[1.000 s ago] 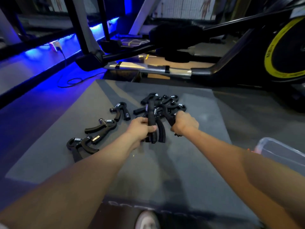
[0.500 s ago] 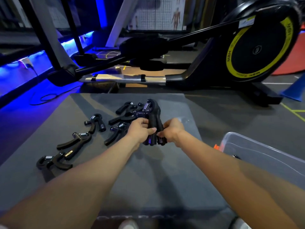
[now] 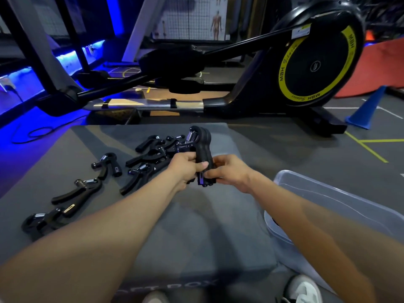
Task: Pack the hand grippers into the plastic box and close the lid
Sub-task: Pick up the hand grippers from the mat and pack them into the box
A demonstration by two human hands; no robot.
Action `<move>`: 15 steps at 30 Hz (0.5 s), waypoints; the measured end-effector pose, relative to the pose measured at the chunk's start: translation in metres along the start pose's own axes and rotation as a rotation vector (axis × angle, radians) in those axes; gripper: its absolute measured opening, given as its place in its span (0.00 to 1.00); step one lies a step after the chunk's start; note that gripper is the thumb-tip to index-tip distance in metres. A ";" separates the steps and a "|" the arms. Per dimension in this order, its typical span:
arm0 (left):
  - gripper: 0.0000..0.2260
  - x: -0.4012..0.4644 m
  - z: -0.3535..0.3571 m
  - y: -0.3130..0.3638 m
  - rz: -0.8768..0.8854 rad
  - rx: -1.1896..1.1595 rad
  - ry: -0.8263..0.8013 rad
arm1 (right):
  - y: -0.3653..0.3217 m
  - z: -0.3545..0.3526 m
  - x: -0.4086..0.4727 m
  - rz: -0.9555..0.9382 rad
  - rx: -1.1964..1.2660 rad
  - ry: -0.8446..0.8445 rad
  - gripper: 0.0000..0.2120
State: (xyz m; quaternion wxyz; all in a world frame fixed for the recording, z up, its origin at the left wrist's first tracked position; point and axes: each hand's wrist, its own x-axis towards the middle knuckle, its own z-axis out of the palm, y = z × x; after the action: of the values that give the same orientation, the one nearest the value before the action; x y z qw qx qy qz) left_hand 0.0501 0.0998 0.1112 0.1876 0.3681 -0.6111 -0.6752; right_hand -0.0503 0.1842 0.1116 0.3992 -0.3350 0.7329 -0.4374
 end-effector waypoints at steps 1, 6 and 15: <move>0.15 0.000 0.005 0.001 -0.007 -0.004 -0.009 | 0.001 -0.003 0.000 -0.003 -0.026 0.025 0.14; 0.13 0.001 0.031 0.003 -0.007 0.047 -0.032 | 0.007 -0.019 -0.006 -0.005 -0.135 0.157 0.09; 0.07 0.004 0.088 0.014 0.126 0.432 0.025 | 0.025 -0.066 -0.032 0.062 0.040 0.252 0.09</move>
State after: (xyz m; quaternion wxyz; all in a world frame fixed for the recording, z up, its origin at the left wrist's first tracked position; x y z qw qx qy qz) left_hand -0.0194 0.1547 0.1216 0.1539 0.3691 -0.7609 -0.5110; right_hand -0.0977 0.2453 0.1180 0.3239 -0.2465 0.7785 -0.4778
